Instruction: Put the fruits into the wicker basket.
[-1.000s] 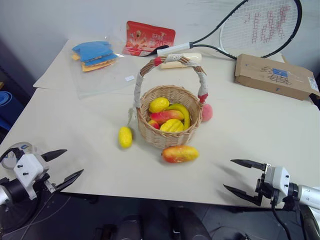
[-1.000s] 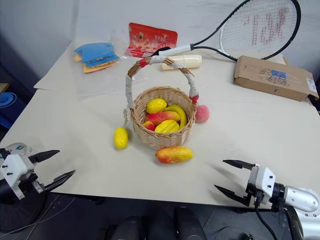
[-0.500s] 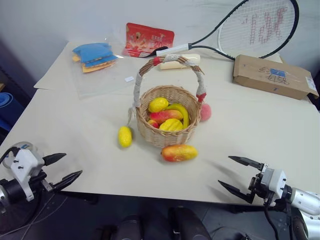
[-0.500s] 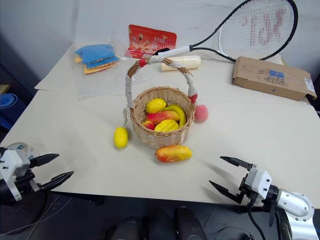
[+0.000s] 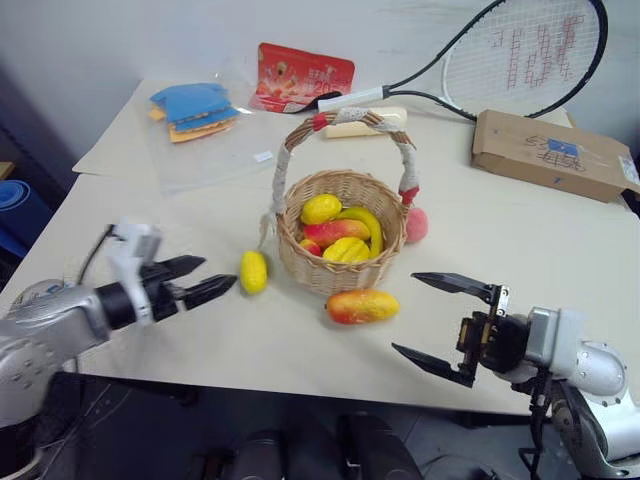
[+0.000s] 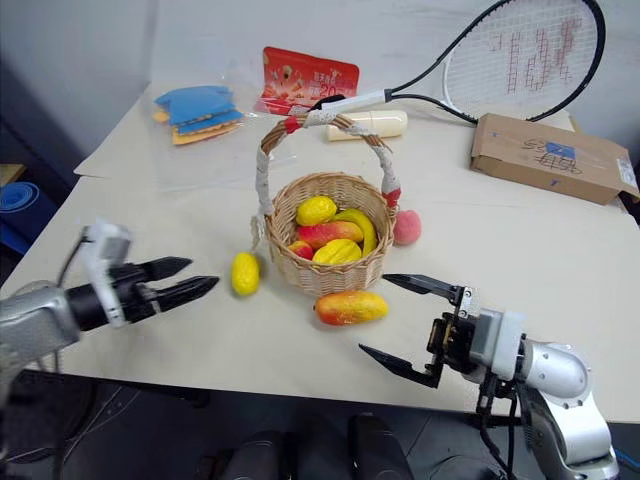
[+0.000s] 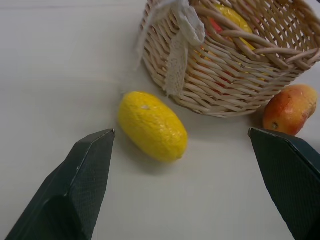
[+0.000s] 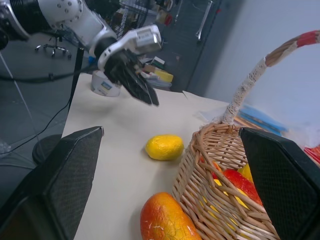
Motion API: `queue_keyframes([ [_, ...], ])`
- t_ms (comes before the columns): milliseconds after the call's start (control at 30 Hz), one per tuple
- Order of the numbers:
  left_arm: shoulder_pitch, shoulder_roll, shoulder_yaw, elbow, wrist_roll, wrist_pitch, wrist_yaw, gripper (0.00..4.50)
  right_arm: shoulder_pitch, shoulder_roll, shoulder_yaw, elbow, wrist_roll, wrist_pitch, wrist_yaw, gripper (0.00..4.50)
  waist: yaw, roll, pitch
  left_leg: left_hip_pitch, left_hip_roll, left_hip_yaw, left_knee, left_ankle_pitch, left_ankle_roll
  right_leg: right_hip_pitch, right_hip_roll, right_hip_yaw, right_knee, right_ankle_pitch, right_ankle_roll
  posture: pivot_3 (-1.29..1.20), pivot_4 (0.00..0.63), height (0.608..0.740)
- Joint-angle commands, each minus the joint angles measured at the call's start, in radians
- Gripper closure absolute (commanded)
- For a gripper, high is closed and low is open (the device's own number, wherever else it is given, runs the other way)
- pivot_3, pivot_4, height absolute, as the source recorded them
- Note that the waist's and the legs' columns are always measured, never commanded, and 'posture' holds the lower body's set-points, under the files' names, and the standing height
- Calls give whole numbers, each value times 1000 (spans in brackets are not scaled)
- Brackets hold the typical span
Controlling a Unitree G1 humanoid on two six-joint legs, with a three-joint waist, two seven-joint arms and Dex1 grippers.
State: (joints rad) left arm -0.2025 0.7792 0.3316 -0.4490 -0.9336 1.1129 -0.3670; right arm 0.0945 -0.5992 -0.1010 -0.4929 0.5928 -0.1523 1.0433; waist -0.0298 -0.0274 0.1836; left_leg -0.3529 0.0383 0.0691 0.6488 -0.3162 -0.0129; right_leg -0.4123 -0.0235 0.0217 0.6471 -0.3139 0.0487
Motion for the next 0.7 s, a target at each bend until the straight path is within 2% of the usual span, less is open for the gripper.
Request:
queue_keyframes([
  [33, -64, -57, -89, 76, 109, -17, 85, 0, -14, 8, 8, -26, -12, 5, -24, 22, -1, 0, 0, 1, 0, 0, 0, 0, 0, 0, 0, 0, 0, 0, 0, 0, 150, 740],
  [167, -120, -181, -180, 142, 206, -68, 147, 0, -13, 7, 19, -31, -23, 14, -36, 22, 3, -1, 0, 1, -1, 0, 1, 2, 0, 0, 0, 0, 3, 0, 0, 0, 150, 740],
  [367, -129, -254, -243, 179, 307, -96, 170, 0, 5, 8, 7, -41, -18, 24, -54, 22, 3, -1, 0, 1, -1, -1, 1, 2, 0, 0, 0, 0, 3, 0, 0, 0, 150, 740],
  [467, -119, -241, -232, 182, 334, -123, 136, 656, 32, 11, 4, -44, -22, 20, -62, 0, 3, -1, 0, 1, -1, -1, 2, 2, 0, 0, 0, 0, 4, 0, 0, 0, 150, 740],
  [600, -39, -157, -138, 139, 322, -157, 41, 1823, 66, 13, -17, -37, -28, 9, -76, 0, -5, -1, 0, 1, -1, 0, 1, 2, -1, 0, 0, 1, 5, 0, 0, 0, 150, 740],
  [700, 60, -41, -12, 81, 241, -230, -185, 2679, 67, 50, -60, -44, 5, 42, -168, 0, -5, -1, 0, 1, -1, -1, 0, 3, -2, -1, 0, 0, 5, 0, 0, 0, 150, 740],
])
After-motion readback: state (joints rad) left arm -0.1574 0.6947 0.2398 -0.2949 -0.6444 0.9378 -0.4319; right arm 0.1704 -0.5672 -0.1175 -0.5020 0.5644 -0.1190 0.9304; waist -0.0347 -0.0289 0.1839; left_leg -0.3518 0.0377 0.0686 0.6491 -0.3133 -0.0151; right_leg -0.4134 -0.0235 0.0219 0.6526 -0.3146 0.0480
